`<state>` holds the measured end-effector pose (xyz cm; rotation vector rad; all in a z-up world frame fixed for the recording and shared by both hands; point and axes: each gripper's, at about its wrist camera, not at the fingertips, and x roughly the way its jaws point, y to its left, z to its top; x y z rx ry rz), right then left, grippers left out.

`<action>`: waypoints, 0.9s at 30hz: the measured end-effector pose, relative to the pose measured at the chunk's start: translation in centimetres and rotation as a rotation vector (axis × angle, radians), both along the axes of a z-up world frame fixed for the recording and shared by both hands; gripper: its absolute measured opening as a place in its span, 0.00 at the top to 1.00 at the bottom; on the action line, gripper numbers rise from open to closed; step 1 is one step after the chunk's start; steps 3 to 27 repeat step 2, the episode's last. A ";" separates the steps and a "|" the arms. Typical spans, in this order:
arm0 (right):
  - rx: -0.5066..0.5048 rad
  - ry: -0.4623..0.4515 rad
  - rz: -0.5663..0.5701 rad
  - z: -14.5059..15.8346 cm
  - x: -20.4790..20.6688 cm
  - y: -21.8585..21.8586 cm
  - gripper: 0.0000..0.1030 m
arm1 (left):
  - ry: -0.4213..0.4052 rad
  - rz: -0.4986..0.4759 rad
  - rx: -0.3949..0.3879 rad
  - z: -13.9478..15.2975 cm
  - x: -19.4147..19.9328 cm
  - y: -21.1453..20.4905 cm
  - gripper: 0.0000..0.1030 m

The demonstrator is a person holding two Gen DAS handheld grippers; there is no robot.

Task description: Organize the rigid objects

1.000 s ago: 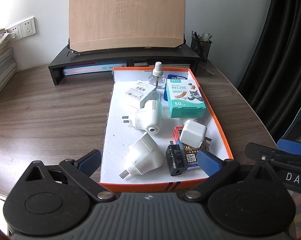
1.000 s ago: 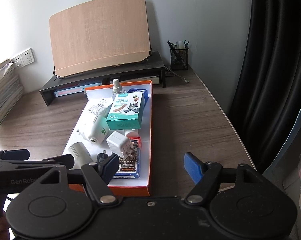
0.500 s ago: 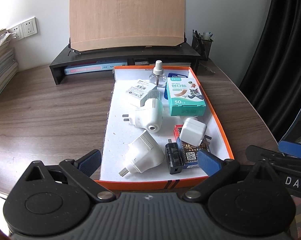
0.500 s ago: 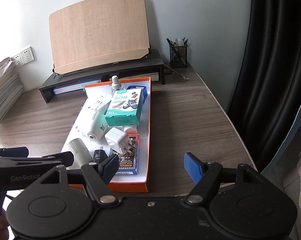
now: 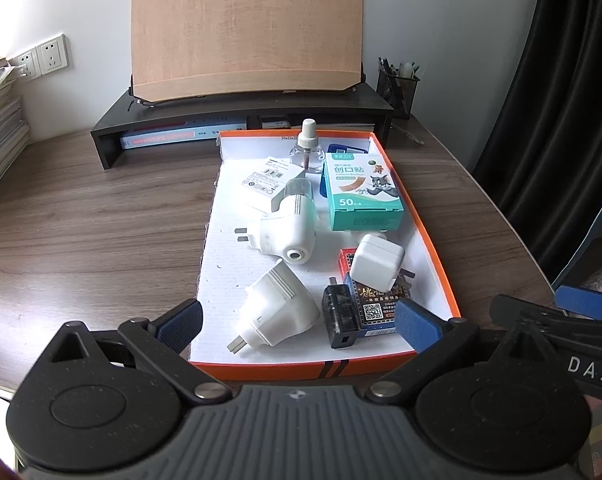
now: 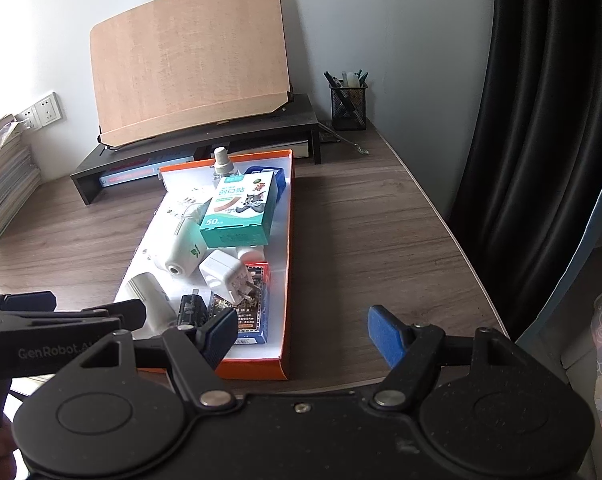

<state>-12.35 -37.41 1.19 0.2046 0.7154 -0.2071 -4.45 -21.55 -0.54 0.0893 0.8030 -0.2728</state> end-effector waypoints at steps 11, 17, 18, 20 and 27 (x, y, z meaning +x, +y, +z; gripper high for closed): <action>-0.002 0.000 -0.002 0.0 0.0 0.0 0.17 | 0.001 -0.002 0.002 0.0 0.1 -0.1 0.00; -0.002 0.000 -0.002 0.0 0.0 0.0 0.17 | 0.001 -0.002 0.002 0.0 0.1 -0.1 0.00; -0.002 0.000 -0.002 0.0 0.0 0.0 0.17 | 0.001 -0.002 0.002 0.0 0.1 -0.1 0.00; -0.002 0.000 -0.002 0.0 0.0 0.0 0.17 | 0.001 -0.002 0.002 0.0 0.1 -0.1 0.00; -0.002 0.000 -0.002 0.0 0.0 0.0 0.17 | 0.001 -0.002 0.002 0.0 0.1 -0.1 0.00</action>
